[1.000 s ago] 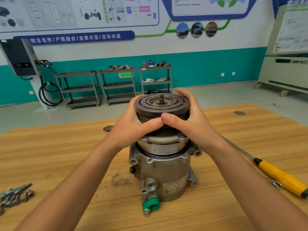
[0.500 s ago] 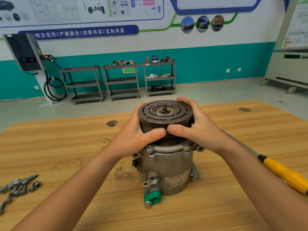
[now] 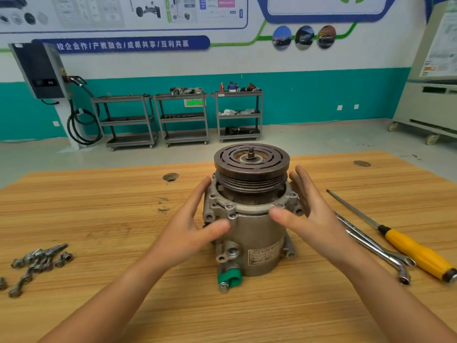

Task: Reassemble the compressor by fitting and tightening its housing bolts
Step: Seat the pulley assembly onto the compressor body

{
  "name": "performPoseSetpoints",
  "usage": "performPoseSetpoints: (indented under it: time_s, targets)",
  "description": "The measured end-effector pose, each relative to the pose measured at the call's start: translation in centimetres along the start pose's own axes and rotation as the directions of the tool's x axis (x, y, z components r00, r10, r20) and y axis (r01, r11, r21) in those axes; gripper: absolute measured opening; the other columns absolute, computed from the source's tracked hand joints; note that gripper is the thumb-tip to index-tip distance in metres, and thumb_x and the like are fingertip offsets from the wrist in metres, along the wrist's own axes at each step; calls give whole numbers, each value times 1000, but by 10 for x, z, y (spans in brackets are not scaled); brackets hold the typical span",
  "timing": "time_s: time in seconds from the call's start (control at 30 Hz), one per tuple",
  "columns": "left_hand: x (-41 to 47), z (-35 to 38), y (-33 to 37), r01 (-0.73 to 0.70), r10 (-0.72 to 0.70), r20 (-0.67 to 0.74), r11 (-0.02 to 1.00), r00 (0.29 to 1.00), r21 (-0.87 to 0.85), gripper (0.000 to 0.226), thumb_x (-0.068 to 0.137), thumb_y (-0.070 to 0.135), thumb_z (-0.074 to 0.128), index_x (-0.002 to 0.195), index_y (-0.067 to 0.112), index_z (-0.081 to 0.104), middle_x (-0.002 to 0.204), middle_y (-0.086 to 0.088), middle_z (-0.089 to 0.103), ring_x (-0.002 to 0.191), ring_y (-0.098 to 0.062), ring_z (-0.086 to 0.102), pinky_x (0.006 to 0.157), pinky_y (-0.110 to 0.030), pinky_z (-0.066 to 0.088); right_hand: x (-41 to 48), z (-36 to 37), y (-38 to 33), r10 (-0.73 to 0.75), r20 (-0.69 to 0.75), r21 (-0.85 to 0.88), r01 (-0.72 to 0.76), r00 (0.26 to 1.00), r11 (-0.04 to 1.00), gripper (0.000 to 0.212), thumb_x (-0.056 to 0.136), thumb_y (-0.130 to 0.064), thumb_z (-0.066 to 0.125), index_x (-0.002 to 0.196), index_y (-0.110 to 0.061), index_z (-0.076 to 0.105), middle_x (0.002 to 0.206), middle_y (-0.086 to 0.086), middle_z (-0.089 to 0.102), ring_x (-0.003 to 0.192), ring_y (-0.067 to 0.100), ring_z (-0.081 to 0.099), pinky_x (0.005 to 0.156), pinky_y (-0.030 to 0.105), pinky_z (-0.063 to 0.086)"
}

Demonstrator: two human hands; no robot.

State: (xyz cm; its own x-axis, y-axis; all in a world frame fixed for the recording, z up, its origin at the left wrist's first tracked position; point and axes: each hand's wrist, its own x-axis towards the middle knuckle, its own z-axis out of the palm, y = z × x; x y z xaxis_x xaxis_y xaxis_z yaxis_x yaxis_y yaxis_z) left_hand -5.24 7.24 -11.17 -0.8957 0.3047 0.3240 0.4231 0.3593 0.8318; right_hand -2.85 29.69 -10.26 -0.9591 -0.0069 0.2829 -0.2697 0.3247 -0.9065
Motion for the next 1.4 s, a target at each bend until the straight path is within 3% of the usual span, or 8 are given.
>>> performPoseSetpoints:
  time_s: [0.13,0.27,0.5,0.57,0.73,0.83,1.13,1.4]
  targets:
    - [-13,23,3,-105,107,-202,994,973,22,75,64,57,65,127,49,25,135,32,33,124,24,26,100,-1,26,-17,18,9,-11,-128,36,16,992,999,136,34,-83,70,148,-39,10,142,-31,22,134,-6,25,105,21,27]
    - [-20,34,5,-113,112,-327,993,938,16,77,63,54,60,132,40,30,141,20,38,131,12,29,106,-9,27,-21,32,11,-38,-238,40,48,970,998,114,42,-71,65,143,-40,21,148,-19,30,136,0,28,113,32,29]
    - [-18,52,9,-116,88,-466,993,880,-32,77,61,58,58,130,41,29,141,18,38,131,10,30,109,-16,27,-20,41,11,-82,-285,-30,76,955,997,108,46,-71,61,142,-39,22,144,-21,28,128,-12,23,97,4,23]
    - [-18,54,7,-140,107,-484,990,869,-32,75,64,56,60,131,37,32,140,19,38,130,12,31,108,-13,27,-20,41,10,-81,-290,-20,79,953,997,101,46,-70,61,135,-45,19,140,-23,27,126,-15,22,95,1,21]
    - [-16,56,5,-168,138,-506,986,852,-14,71,70,44,62,134,26,36,141,14,40,129,14,30,106,-8,26,-20,42,12,-94,-314,-4,98,945,995,108,48,-68,63,143,-32,29,147,-13,31,135,-1,28,112,29,30]
    - [-17,55,4,-186,156,-509,983,847,-8,70,71,38,64,134,22,38,141,11,40,130,13,31,105,-8,26,-21,42,11,-112,-318,12,122,942,993,98,49,-65,64,137,-38,32,146,-11,35,136,2,29,113,37,31]
    - [-16,56,5,-203,196,-526,978,827,45,67,73,33,65,133,10,47,138,3,47,129,6,36,105,-9,27,-18,41,12,-125,-307,49,147,943,988,91,49,-63,67,131,-41,34,144,-8,40,133,4,36,111,35,35]
    - [-16,52,3,-196,161,-510,981,845,-14,55,78,36,71,126,35,43,133,21,44,126,13,37,104,-13,32,-18,37,12,-133,-279,43,151,951,988,92,48,-63,68,131,-39,40,140,-13,44,130,2,39,107,25,35]
